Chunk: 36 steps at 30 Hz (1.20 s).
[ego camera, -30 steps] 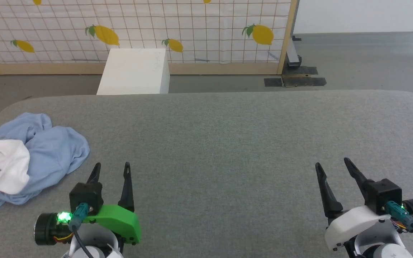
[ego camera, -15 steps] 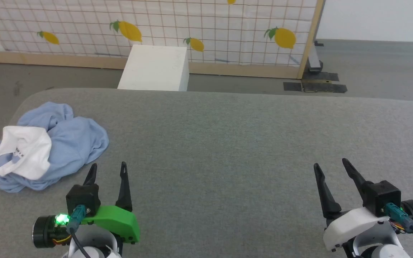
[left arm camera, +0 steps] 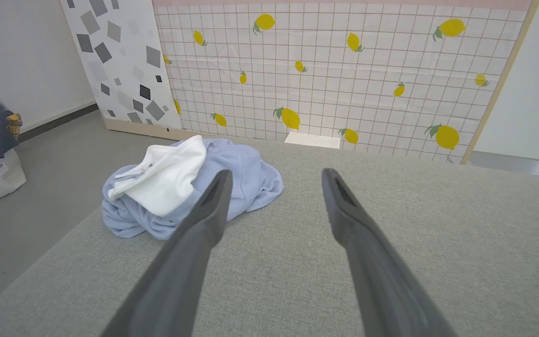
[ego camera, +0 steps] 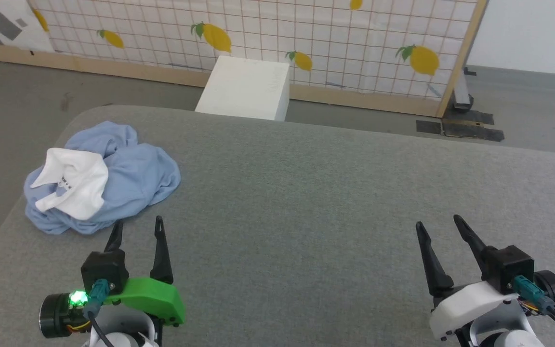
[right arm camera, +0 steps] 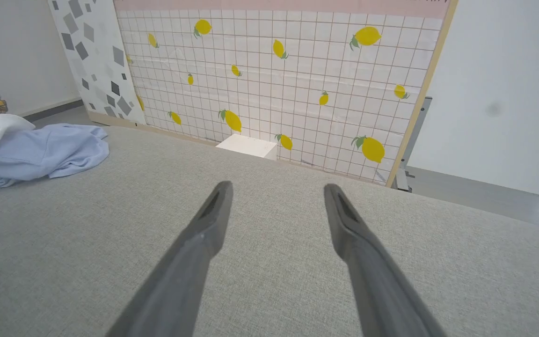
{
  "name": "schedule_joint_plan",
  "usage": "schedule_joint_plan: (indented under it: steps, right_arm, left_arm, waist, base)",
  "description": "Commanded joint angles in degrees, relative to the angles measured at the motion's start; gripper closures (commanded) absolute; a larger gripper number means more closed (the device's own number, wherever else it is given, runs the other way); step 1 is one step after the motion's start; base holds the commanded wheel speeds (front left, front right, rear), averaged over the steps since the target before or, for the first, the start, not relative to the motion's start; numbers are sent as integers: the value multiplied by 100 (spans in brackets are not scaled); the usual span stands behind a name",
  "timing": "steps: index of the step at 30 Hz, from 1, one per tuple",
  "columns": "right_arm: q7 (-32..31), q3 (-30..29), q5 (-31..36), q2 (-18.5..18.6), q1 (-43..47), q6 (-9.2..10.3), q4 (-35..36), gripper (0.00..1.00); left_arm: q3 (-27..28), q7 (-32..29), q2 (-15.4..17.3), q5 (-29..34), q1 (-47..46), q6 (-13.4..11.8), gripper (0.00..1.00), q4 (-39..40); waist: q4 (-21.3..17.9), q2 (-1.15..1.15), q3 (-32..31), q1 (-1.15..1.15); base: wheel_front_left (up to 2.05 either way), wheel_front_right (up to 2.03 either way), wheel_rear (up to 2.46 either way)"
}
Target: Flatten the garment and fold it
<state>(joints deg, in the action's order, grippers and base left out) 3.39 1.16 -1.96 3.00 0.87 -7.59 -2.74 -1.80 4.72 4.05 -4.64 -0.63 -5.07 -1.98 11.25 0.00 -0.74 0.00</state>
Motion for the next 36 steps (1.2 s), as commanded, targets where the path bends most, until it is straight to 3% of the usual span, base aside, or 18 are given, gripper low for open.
schedule_joint_plan:
  steps: [1, 36]
  right_arm:
    - [64, 18, -45, -5, -128, 4, -27, 0]
    - [390, 172, -200, -8, -240, 6, -219, 0]
  left_arm:
    - [-11, 68, 52, -34, 114, -58, 0, -22]
    - [-144, 465, 256, -456, 225, -598, 0, -150]
  waist:
    - [86, 0, -4, 0]
    - [999, 0, -48, 0]
  base:
    - [0, 0, 0]
    - [0, 0, 0]
